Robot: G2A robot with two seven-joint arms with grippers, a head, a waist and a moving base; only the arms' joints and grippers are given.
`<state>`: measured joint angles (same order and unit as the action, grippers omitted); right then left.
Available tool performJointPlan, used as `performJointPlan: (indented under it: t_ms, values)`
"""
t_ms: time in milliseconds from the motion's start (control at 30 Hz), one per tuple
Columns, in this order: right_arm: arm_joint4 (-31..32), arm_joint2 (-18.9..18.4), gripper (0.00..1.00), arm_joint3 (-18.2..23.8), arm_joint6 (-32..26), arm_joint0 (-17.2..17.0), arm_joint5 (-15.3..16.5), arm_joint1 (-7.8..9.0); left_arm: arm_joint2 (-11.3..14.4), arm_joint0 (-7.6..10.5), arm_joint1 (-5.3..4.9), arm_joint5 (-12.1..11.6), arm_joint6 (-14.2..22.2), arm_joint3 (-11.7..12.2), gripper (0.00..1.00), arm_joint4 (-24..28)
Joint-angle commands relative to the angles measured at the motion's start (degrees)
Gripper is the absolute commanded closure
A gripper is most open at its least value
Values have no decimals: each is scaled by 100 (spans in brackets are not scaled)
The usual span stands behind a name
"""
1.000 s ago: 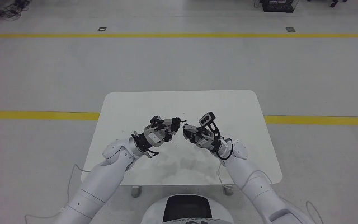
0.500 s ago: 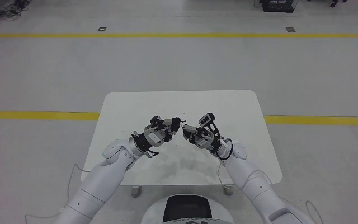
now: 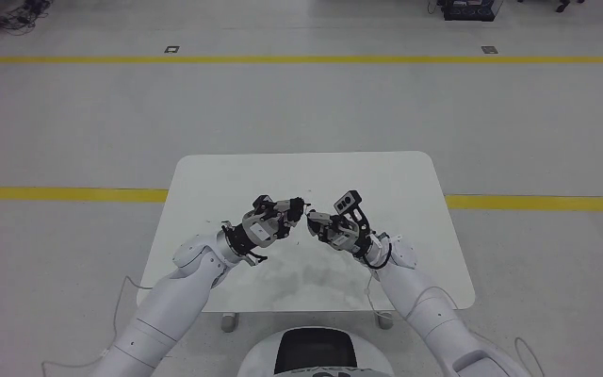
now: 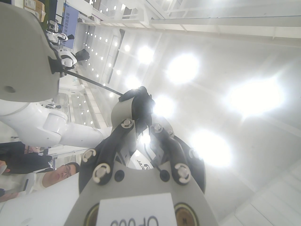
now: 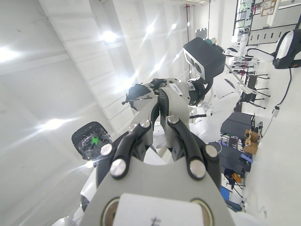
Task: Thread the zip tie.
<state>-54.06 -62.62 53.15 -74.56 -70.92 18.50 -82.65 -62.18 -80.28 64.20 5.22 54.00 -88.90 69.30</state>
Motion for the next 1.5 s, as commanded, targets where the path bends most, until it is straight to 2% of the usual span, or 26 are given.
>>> performJointPlan:
  t_ms: [0,700,800,833,933,1067,1333,1400,1467]
  values:
    - [0,5,100,-17,1,5,-6,-1,0,0,0,0,0,0,100,0]
    - [164,-13,100,-170,228,41,81,16,0,0,0,0,0,0,100,0]
    - [177,-75,41,-161,300,30,98,33,0,0,0,0,0,0,100,0]
    - [189,-110,0,-143,325,24,98,41,0,0,0,0,0,0,100,0]
    - [279,-293,0,58,369,-27,98,85,0,0,0,0,0,0,100,0]
    - [492,-686,0,608,453,-221,98,164,0,0,0,0,0,0,100,0]
    - [500,-693,0,626,491,-224,98,165,0,0,0,0,0,0,100,0]
    - [641,-841,0,852,685,-278,98,204,0,0,0,0,0,0,100,0]
    - [1127,-1152,0,1258,952,-450,98,284,0,-4,3,-6,-69,-9,100,7]
